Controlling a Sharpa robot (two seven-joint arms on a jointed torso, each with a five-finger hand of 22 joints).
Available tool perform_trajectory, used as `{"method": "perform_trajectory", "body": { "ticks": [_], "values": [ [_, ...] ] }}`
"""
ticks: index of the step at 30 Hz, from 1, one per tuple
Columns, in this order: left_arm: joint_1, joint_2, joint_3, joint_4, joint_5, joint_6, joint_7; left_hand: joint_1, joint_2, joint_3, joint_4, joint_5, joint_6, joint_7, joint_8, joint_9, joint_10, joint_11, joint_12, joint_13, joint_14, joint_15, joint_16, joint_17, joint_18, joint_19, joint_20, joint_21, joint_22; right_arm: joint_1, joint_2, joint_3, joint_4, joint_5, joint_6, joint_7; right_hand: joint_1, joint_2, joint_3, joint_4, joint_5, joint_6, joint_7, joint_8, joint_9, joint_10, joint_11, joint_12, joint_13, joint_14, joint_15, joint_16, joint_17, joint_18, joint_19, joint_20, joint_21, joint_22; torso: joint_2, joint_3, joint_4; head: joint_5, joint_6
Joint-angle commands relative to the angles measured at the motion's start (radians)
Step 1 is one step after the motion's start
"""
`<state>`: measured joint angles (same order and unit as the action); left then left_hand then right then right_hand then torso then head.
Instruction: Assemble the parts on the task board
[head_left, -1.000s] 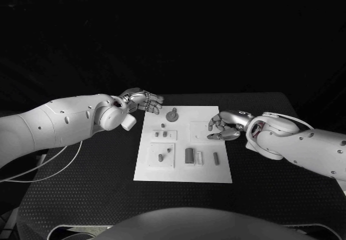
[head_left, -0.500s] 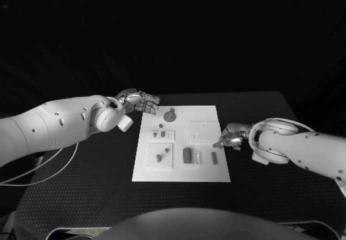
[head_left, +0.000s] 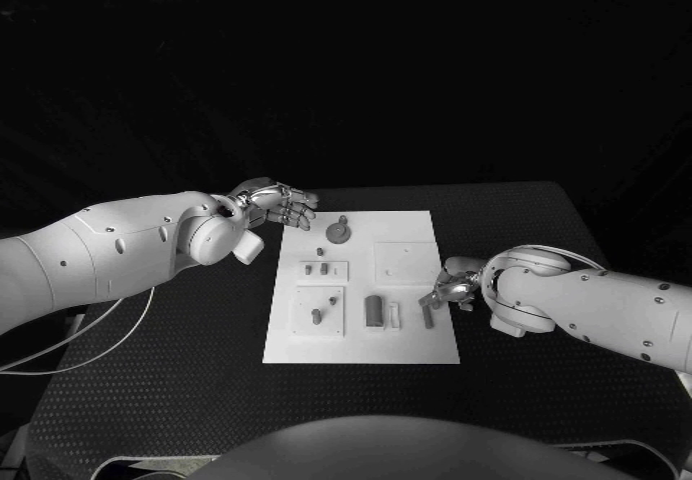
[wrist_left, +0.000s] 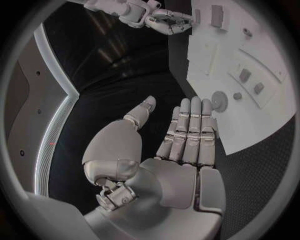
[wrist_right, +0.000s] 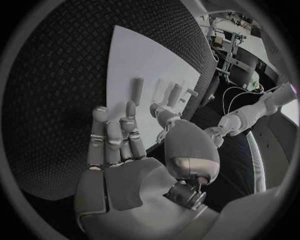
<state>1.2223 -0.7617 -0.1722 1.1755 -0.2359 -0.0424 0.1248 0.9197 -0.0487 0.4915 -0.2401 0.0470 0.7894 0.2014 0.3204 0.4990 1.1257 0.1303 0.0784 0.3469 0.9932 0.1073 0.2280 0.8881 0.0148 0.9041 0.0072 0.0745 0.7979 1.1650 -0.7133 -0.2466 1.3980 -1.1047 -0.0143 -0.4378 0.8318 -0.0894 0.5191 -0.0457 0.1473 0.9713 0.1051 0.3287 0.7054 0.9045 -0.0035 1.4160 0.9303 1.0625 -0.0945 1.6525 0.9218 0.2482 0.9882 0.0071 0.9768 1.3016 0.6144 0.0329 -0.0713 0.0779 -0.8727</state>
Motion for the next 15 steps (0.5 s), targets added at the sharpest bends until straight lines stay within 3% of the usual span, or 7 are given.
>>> {"method": "perform_trajectory", "body": {
  "ticks": [1,7,15],
  "values": [
    [0.001,0.001,0.001,0.002,-0.002,0.008,0.007,-0.007,-0.002,0.0,0.007,0.002,-0.002,-0.001,0.0,-0.001,-0.004,0.002,-0.003,0.001,0.004,0.001,-0.006,0.001,-0.003,-0.006,0.003,-0.002,-0.001,-0.009,0.007,0.0,-0.008,-0.029,0.03,-0.024,-0.009,0.002,0.003,-0.018,0.0,0.011,-0.001,-0.01,-0.003,0.009,0.002,-0.001,0.002,0.018,-0.001,0.009,0.013,0.014,0.011,-0.001,-0.006,0.001,0.0,-0.001,-0.0001,-0.003,0.0],
    [0.001,0.002,0.001,0.002,-0.002,0.008,0.006,-0.008,-0.002,0.0,0.007,0.002,-0.002,-0.001,0.0,-0.001,-0.005,0.002,-0.003,0.001,0.004,0.001,-0.007,0.001,-0.003,-0.006,0.002,-0.002,-0.001,-0.02,0.019,0.0,-0.016,-0.03,0.039,-0.025,-0.011,0.006,0.008,-0.056,0.0,0.023,-0.003,-0.016,-0.007,0.012,0.0,0.003,0.009,0.039,-0.002,0.009,0.039,0.014,0.02,-0.003,-0.005,0.006,0.0,-0.0001,-0.0005,-0.002,0.0],
    [0.001,0.003,0.001,0.001,-0.002,0.011,0.006,-0.008,-0.002,-0.001,0.008,0.002,-0.003,-0.001,0.0,-0.001,-0.005,0.002,-0.003,0.001,0.004,0.001,-0.007,0.002,-0.003,-0.006,0.002,-0.002,-0.001,-0.033,0.039,0.0,-0.034,-0.045,0.05,-0.035,-0.015,0.012,0.011,-0.073,0.0,0.027,-0.003,-0.02,-0.008,0.013,0.0,0.004,0.012,0.043,-0.003,0.008,0.045,0.014,0.022,-0.003,-0.005,0.008,0.0,-0.0002,0.0002,-0.001,0.0]
  ]
}}
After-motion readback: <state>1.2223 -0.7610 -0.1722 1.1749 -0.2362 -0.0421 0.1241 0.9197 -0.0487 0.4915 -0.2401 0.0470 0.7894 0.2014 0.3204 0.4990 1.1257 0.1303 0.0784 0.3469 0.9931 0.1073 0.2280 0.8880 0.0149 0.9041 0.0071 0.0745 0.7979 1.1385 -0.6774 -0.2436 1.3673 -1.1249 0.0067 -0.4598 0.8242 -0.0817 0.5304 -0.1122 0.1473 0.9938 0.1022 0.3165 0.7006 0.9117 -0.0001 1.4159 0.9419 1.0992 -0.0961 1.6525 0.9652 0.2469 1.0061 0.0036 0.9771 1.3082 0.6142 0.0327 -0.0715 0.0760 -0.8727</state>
